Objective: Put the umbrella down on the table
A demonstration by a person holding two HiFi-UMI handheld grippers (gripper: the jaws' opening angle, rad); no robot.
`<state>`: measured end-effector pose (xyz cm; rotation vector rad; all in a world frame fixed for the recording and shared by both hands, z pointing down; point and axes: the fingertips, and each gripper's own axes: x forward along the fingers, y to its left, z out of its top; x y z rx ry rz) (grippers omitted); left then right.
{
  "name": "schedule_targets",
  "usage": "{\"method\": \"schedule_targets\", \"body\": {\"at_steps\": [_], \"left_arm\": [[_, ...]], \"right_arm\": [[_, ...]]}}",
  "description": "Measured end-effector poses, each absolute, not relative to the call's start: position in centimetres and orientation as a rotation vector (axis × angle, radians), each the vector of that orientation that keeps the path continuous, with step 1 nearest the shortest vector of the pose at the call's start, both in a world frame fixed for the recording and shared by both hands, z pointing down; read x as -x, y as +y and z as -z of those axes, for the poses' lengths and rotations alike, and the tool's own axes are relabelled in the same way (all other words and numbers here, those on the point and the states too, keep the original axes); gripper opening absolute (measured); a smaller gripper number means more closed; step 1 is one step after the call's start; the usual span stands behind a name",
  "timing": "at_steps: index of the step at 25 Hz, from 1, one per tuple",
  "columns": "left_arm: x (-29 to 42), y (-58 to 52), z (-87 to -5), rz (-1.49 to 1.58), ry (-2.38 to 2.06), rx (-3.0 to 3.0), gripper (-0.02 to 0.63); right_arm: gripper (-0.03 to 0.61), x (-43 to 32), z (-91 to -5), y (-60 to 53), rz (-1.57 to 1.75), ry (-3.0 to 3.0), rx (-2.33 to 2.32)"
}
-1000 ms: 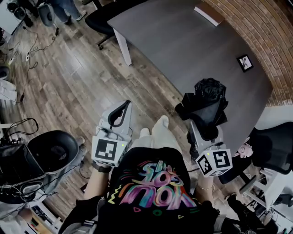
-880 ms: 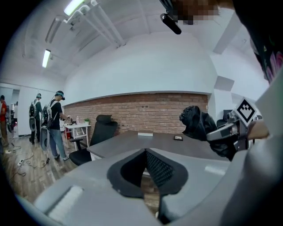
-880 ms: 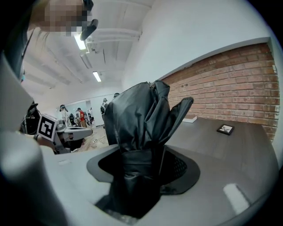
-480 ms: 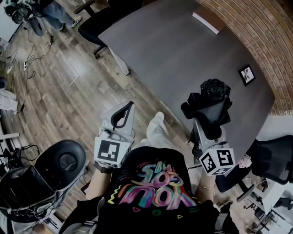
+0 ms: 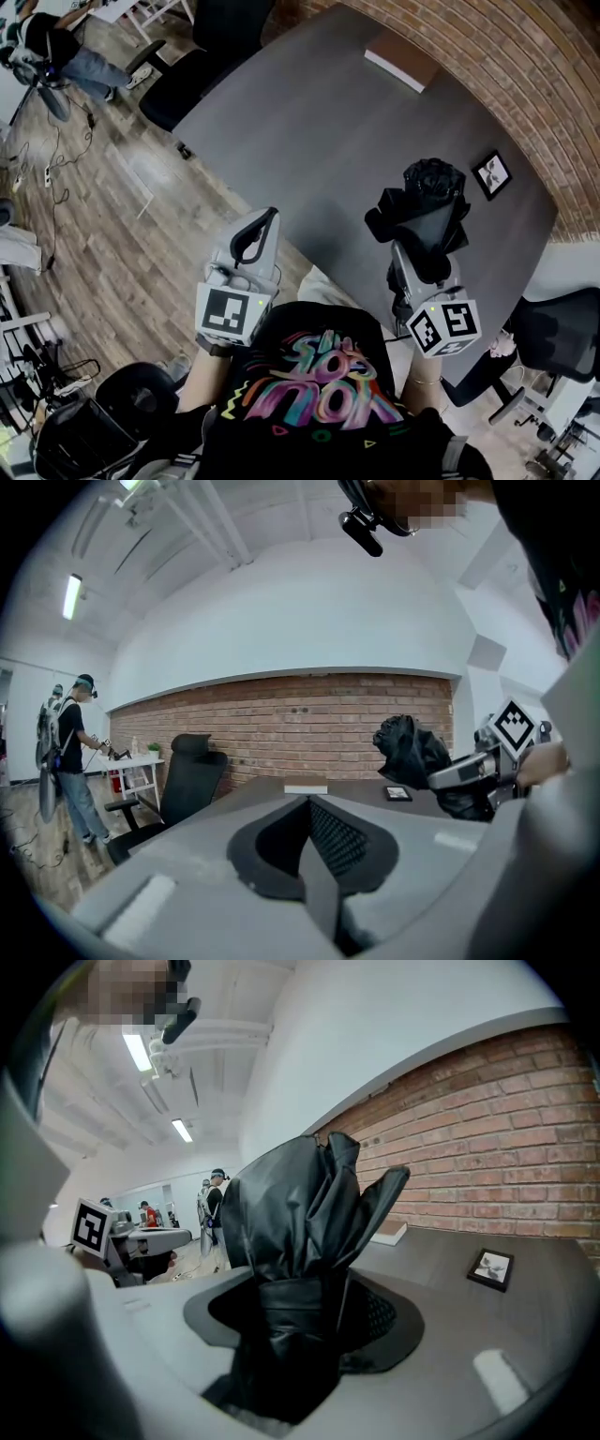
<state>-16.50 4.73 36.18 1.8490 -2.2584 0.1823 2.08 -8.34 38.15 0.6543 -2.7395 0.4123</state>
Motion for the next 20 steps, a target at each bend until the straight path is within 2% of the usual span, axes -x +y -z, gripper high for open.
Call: {"method": "schedule_targets", "body": {"at_steps": [13,20], "left_arm": [[15.8,-5.2,-36.1,-0.236,-2.092,-2.077,0.0],[16.0,-10.1,-35.7,-0.252,-1.912,-2.267,0.0]], "right_arm": [[0.25,-5.8,-40.2,-14.0,-0.528,-2.638,-0.902],[0.25,-4.8,-39.7,-15.5,-0.564,-2.604,-1.074]]}}
